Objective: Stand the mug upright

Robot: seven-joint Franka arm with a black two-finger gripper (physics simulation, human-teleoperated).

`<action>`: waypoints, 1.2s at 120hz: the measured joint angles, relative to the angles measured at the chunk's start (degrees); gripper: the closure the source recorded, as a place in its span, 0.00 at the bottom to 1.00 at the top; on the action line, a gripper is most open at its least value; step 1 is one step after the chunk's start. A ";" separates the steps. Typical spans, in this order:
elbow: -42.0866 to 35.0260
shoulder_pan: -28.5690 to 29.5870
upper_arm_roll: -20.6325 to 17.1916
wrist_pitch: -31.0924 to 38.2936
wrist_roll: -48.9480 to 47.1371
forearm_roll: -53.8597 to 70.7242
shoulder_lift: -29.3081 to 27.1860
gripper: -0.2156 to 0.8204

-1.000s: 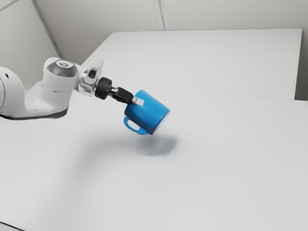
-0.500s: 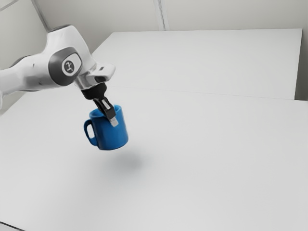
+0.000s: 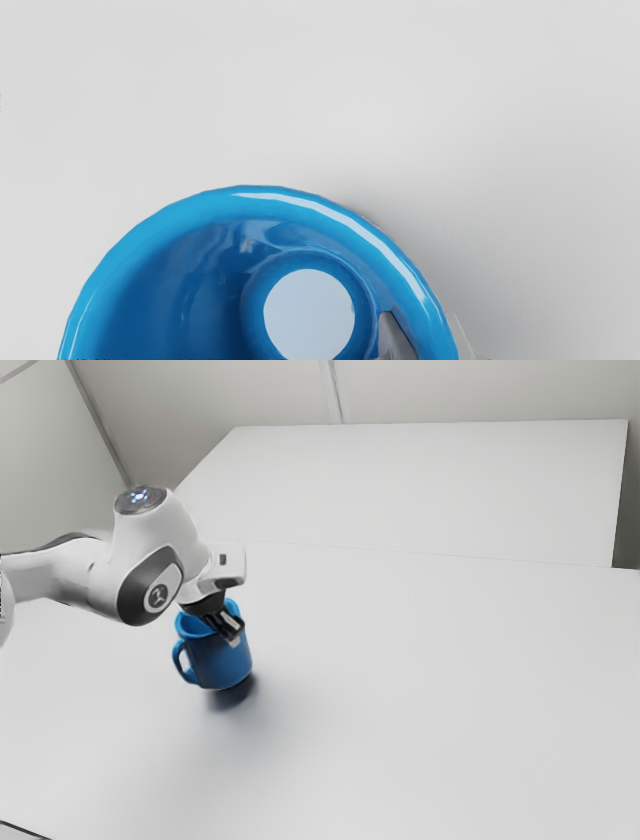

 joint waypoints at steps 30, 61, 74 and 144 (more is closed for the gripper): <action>-1.56 0.12 -0.02 10.12 -6.18 1.31 3.55 0.97; -1.52 0.39 -0.05 11.67 -10.31 1.27 7.22 0.97; -1.50 0.43 -0.06 11.73 -11.63 1.27 8.36 0.95; 18.30 0.08 -0.08 -12.09 -13.82 -2.88 8.12 0.26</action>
